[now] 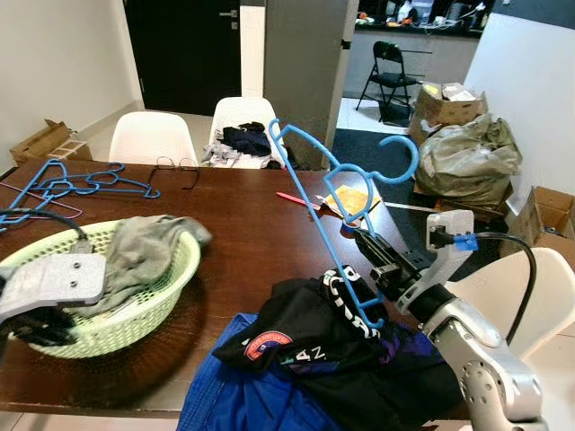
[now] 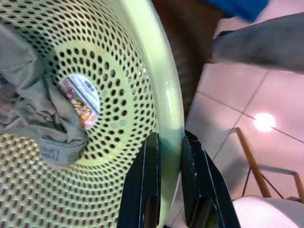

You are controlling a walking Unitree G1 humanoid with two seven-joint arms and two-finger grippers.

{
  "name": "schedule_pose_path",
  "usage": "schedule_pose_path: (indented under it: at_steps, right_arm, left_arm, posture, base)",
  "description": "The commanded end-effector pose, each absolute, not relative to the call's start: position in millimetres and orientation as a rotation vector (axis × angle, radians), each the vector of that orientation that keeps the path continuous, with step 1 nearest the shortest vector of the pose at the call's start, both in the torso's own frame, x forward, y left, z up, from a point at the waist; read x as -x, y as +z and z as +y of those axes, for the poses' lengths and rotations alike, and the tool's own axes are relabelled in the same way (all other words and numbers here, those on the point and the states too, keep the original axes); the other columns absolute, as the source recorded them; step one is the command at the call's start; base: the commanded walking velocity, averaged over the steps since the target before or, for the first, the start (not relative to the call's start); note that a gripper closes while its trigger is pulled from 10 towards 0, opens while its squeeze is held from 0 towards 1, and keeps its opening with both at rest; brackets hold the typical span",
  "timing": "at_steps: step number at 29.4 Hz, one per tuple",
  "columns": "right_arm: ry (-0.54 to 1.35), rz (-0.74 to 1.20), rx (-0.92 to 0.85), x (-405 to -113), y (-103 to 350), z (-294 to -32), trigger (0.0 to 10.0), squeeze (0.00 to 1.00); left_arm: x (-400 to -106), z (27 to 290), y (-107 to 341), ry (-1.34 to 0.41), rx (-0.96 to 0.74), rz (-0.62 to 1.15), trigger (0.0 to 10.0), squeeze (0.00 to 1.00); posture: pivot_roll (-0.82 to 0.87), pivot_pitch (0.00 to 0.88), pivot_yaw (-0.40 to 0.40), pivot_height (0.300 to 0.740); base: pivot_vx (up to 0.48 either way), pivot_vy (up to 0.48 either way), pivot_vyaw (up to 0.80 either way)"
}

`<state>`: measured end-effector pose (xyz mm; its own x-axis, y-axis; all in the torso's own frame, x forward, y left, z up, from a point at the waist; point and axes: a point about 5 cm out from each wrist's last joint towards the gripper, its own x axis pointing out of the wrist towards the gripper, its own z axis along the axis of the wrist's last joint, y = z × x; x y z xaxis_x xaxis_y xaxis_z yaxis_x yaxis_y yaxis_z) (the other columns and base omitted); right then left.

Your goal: Hang hanger

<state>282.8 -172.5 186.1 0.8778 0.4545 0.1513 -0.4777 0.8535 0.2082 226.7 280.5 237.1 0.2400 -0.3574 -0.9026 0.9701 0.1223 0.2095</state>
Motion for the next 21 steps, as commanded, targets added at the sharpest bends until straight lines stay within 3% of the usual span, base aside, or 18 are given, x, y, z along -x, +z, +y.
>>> schedule_pose_path:
  at_steps: [1, 2, 4, 8, 16, 21]
  right_arm:
    - [0.481, -0.102, -0.242, -283.1, 185.3, -175.2, 10.0, 0.0]
    - [0.481, -0.102, -0.242, -283.1, 185.3, -175.2, 10.0, 0.0]
    - [0.481, -0.103, -0.243, -283.6, 185.4, -175.7, 10.0, 0.0]
    - [0.48, -0.104, -0.242, -284.6, 184.9, -175.2, 10.0, 0.0]
    - [0.476, -0.103, -0.245, -283.4, 183.7, -176.8, 10.0, 0.0]
    - [0.475, -0.101, -0.247, -283.1, 182.6, -176.8, 10.0, 0.0]
  left_arm:
    - [-218.5, 272.4, 230.7, -1.224, -0.924, 0.834, 0.0, 0.0]
    - [-218.5, 272.4, 230.7, -1.224, -0.924, 0.834, 0.0, 0.0]
    - [-201.5, 241.3, 223.4, -1.418, -0.842, 0.766, 0.0, 0.0]
    - [-184.2, 223.1, 207.6, -1.525, -0.801, 0.798, 0.0, 0.0]
    - [-180.3, 234.2, 208.6, -1.464, -0.821, 0.889, 0.0, 0.0]
    - [-182.8, 253.4, 213.0, -1.32, -0.86, 0.971, 0.0, 0.0]
  posture:
    - [0.02, 0.0, -0.045, 0.74]
    - [0.02, 0.0, -0.045, 0.74]
    - [0.02, 0.0, -0.044, 0.74]
    - [0.03, 0.0, -0.041, 0.74]
    - [0.03, 0.0, -0.04, 0.74]
    - [0.04, 0.0, -0.039, 0.74]
  base:
    - [0.0, 0.0, 0.0]
    - [0.0, 0.0, 0.0]
    - [0.0, 0.0, 0.0]
    - [0.0, 0.0, 0.0]
    - [0.0, 0.0, 0.0]
    - [0.0, 0.0, 0.0]
